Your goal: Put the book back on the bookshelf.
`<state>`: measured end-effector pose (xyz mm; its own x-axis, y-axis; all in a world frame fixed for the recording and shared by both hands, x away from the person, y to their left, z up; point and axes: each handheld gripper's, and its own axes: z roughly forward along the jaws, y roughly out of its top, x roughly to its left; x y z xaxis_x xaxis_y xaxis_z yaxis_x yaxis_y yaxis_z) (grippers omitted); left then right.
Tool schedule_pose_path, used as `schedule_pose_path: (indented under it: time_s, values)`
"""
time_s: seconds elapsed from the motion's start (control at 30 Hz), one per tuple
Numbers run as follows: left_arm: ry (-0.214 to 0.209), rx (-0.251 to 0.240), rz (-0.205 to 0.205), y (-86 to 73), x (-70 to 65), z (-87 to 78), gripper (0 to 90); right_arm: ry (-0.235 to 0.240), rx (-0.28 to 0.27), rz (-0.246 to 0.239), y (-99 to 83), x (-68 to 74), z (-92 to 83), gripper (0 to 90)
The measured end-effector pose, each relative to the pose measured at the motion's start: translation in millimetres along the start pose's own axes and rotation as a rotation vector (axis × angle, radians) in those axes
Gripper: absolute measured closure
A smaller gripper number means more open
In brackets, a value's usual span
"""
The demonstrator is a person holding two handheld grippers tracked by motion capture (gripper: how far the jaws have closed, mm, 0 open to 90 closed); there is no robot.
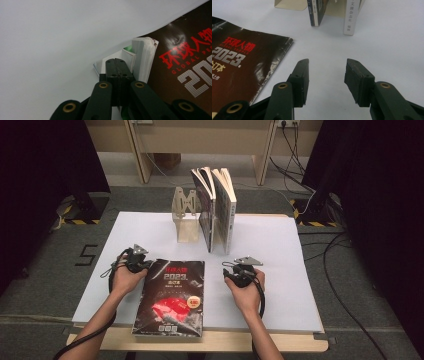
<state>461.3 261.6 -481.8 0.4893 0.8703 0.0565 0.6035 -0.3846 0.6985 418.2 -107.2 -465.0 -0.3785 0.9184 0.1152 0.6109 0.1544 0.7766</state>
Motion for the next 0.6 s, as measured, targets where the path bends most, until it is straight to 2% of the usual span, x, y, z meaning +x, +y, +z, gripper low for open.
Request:
schedule_pose_path:
  time_s: [0.33,0.5,0.6]
  values:
    - [-0.003,0.008,0.039,-1.5,-30.7,-5.7,89.9,0.026,0.037,-0.009,-2.2,5.2,6.3,54.1]
    - [-0.009,0.011,0.057,-3.4,-37.4,-9.7,89.9,0.029,0.053,-0.008,-3.7,6.0,7.7,54.0]
    - [-0.003,0.005,0.054,-4.6,-36.8,-9.7,89.8,0.031,0.058,-0.01,-3.7,6.2,8.8,53.9]
